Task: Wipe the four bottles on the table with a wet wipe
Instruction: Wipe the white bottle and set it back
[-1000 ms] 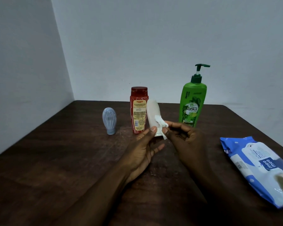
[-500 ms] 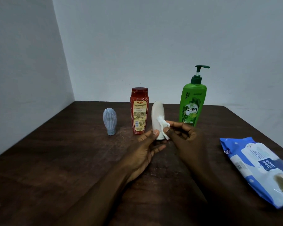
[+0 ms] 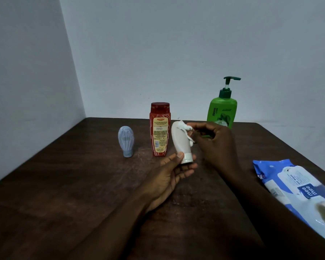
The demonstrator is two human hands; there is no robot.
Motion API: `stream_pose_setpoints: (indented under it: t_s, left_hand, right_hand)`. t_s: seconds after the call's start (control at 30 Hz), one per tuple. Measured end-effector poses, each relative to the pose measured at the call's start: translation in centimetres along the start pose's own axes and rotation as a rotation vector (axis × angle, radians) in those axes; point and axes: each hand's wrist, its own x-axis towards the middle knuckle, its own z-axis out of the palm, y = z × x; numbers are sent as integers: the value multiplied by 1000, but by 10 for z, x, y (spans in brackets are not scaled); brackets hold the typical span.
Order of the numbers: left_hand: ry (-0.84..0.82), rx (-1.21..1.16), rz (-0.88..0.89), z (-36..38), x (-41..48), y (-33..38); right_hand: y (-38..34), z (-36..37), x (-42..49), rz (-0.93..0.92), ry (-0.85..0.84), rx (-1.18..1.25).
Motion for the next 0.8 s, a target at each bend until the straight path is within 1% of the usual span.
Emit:
stream_pose_setpoints:
  t_s: [0.1,0.17,0.23,0.3,0.4,0.47,0.6,0.67,0.73,0.8]
  left_hand:
    - [14,-18,-5,0,0,3]
    - [38,-8,-18,0,0,1]
    - [67,8,-37,-1,1,0]
    - [97,7,-39,-1,2,1]
    - [170,-16,18,-1,3,3]
    - [255,-12,52,-3,2,3]
    - [418,210,126,-6,2,1]
    - [501,372,170,-5,3,0]
    - [529,546,241,-6,3,-2]
    - [529,654,301,-9,3,-4]
  right_hand:
    - [6,-1,-13,20,-92,32]
    - [9,-5,-18,80,-129,93]
    - [11,-11,-20,183,-146,173]
    - [14,-12,-21,322,-158,282]
    - [19,-8,-25,515,-192,439]
    - [21,-4,-27,581,-242,484]
    - [18,-4,-30,605,-348,470]
    - [17,-3,-31,586,-368,428]
    - [16,-2,-33,556,-360,340]
    - [17,0,-34,540,-327,237]
